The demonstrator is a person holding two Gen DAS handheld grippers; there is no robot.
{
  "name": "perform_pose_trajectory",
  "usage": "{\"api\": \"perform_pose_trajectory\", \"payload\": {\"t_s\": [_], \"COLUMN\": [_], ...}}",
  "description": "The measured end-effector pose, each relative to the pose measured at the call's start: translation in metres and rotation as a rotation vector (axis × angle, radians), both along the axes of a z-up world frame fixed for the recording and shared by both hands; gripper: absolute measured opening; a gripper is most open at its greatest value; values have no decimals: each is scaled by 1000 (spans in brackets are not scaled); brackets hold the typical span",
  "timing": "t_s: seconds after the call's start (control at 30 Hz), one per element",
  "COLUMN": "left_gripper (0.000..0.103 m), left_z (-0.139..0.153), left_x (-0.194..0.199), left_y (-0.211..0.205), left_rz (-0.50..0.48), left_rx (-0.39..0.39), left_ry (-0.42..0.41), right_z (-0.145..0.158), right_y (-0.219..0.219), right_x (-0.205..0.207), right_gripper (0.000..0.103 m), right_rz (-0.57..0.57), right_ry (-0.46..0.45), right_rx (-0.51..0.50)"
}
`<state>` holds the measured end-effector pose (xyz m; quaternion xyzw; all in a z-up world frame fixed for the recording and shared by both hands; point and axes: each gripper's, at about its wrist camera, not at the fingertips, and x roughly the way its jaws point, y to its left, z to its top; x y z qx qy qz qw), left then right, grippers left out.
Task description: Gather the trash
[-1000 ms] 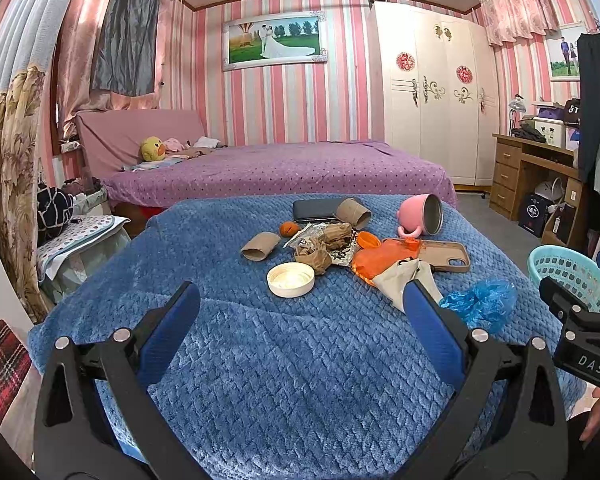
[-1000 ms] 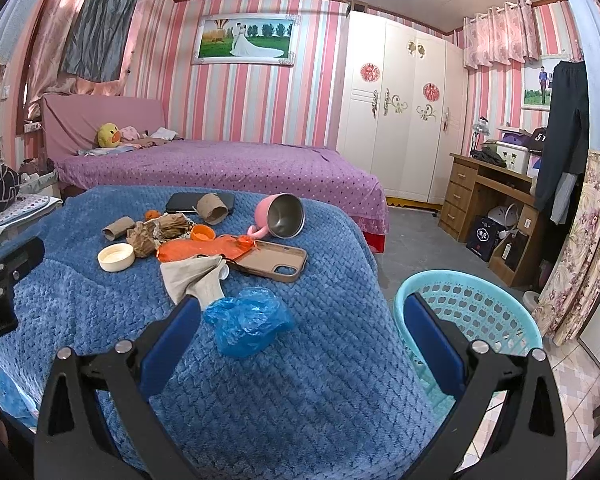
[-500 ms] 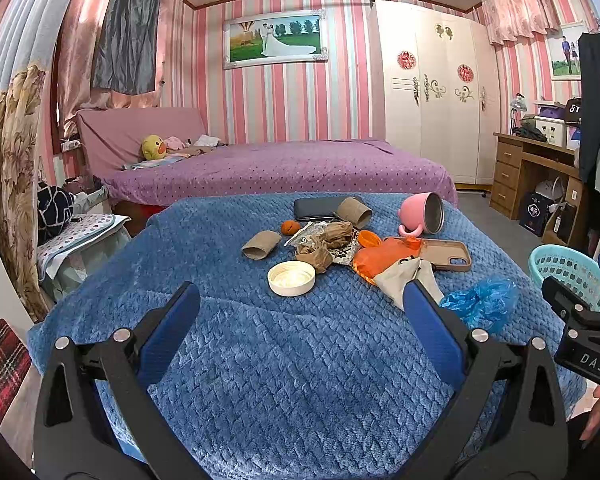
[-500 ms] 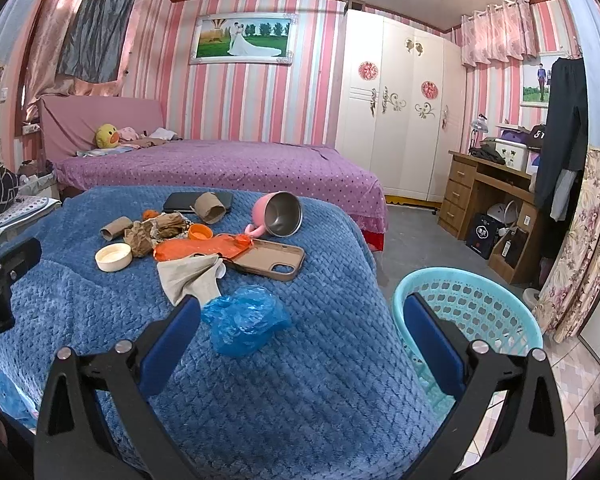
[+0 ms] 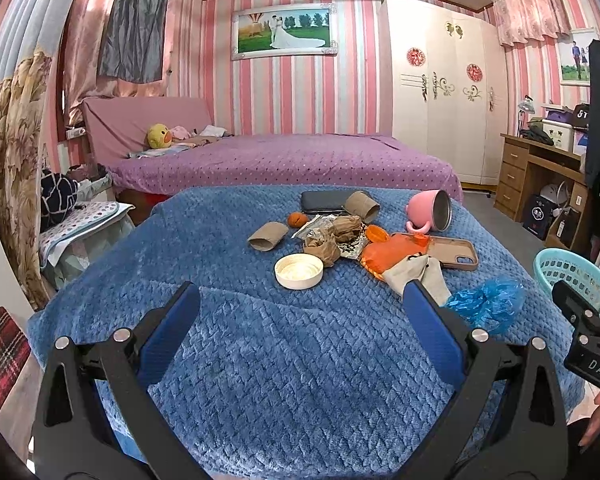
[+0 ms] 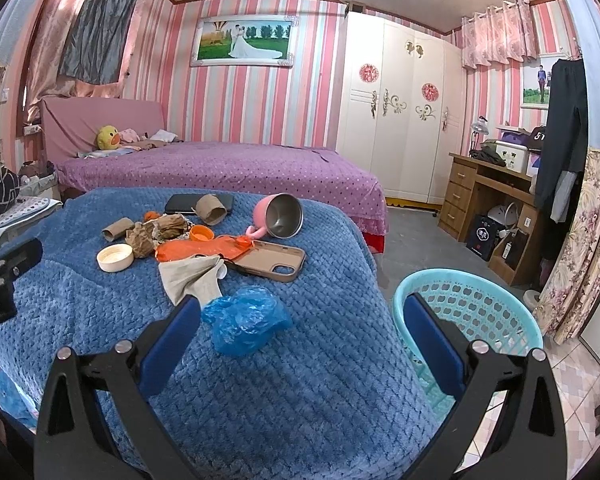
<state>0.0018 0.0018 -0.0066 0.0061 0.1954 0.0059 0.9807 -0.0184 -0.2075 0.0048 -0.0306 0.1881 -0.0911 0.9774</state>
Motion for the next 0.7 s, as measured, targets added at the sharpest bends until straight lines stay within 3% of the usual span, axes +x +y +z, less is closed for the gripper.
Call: {"api": "perform_pose_trajectory", "payload": {"t_s": [0.7], "left_gripper": [98], "left_z": [7], "left_x": [3], "left_y": [4], "left_rz": [7], "left_rx": [16], "left_ry": [-2], "right_z": [-9], "right_y": [3], "right_x": [12], "right_gripper": [99], "right_rz": [4], "right_ry": [21], "right_rx": [-7]}}
